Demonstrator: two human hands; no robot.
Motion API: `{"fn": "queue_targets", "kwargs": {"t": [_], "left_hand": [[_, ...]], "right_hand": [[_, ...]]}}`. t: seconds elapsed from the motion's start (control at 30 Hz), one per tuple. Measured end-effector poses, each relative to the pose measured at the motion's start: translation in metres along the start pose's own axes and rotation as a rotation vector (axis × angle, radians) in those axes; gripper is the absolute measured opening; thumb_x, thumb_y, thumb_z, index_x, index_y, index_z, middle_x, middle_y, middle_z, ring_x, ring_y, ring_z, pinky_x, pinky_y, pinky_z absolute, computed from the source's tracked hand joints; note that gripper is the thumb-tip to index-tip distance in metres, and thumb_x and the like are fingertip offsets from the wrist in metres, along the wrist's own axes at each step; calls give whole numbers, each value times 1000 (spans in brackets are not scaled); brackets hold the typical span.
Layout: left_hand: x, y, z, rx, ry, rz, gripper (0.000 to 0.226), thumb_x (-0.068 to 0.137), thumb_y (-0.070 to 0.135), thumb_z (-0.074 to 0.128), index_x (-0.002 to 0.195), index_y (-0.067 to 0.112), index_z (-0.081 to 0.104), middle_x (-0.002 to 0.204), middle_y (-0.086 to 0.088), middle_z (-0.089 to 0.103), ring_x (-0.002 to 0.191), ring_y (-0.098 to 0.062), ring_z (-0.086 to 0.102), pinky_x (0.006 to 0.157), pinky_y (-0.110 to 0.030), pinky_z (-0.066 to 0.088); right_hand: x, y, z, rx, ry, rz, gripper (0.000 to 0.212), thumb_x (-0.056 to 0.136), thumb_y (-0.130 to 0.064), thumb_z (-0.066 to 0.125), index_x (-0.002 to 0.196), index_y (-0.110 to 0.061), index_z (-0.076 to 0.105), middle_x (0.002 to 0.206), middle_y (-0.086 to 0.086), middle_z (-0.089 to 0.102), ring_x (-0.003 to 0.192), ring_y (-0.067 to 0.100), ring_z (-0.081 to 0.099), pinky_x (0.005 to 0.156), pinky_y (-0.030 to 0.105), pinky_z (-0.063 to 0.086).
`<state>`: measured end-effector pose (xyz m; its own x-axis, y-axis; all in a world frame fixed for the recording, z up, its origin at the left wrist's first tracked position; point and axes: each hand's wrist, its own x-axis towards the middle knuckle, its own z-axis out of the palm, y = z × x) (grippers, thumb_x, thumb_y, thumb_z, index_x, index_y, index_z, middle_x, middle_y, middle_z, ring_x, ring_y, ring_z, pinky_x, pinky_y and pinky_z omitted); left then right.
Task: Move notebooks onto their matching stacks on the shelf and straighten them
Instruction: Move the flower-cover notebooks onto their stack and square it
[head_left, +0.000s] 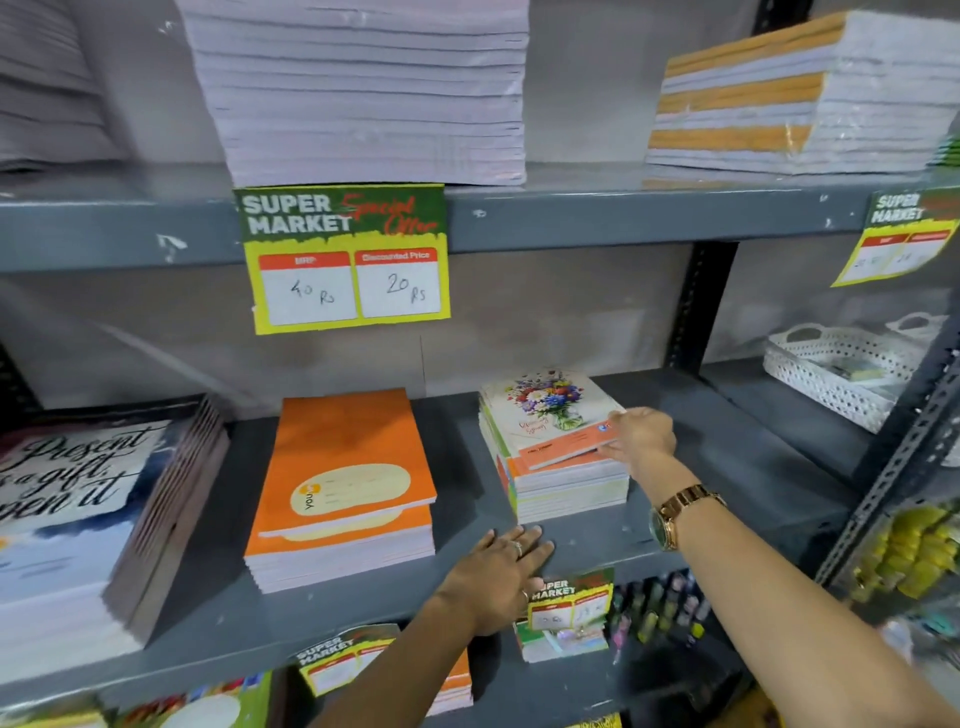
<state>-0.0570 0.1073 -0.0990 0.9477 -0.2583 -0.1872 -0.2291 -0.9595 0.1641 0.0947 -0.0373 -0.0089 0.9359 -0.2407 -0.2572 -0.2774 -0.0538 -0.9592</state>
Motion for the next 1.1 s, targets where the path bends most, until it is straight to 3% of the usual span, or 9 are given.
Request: {"fn": "queue_targets", "kwargs": {"t": [0.03,0.1,0.2,0.33,0.43,0.53,0.63,0.8,1.1], "left_hand": [[-2,-1,1,-1,2,-5,51,102,31,24,150,25,6,161,2,1,148,-17,-1,120,-37,-2],[-5,-2,3,0,9,-10,51,102,31,23,150,25,5,161,1,0,148,-17,-2,120,-37,-3],[-7,-2,5,-4,24,-14,51,102,31,23,150,25,5,161,1,-1,148,-17,-3,120,-37,-3],[-8,-4,3,-21,14,-14,52,102,32,25,150,24,8,161,1,1,148,-17,0,121,-37,-1],[-12,-7,-2,-44,52,-51,47,101,31,28,147,21,21,160,2,13,145,-22,19,119,-35,17],[-17,-9,-8,-33,206,-94,40,100,28,31,139,19,37,149,-2,40,130,-25,45,109,-35,38],[-16,-12,-13,-11,367,-125,38,100,26,31,136,18,39,138,-5,52,118,-24,55,100,-34,45],[-4,-14,-20,-19,517,-152,40,99,27,30,137,17,39,142,-3,49,127,-20,47,105,-31,40],[22,-5,-30,-102,553,-305,51,100,37,27,147,21,19,156,-1,27,143,-20,27,119,-35,17]], "right_hand": [[-2,0,1,-103,61,-26,1,88,-10,60,88,-11,61,108,22,68,75,37,71,76,44,60],[-4,0,3,-281,115,-92,7,84,-16,65,79,-11,62,98,20,72,77,35,71,77,41,60],[-6,3,2,-434,113,-171,16,83,-22,66,85,-6,68,97,19,71,87,35,66,70,28,47],[-6,4,1,-536,121,-213,20,82,-24,66,83,-4,67,96,18,70,81,31,58,65,28,41],[-7,4,0,-593,106,-230,23,83,-23,65,90,-1,63,104,20,67,97,36,62,68,30,43],[-9,3,-2,-636,106,-266,16,82,-18,64,79,-6,53,108,22,64,100,39,59,71,32,45],[-5,2,-5,-666,132,-300,11,83,-14,61,80,-4,56,108,23,63,101,39,57,69,31,41],[4,4,-13,-642,102,-324,28,87,-18,60,113,-8,63,120,19,61,110,38,57,86,38,49],[11,19,-24,-642,-19,-443,24,89,-4,48,105,-3,67,109,20,69,104,36,60,84,34,48]]}}
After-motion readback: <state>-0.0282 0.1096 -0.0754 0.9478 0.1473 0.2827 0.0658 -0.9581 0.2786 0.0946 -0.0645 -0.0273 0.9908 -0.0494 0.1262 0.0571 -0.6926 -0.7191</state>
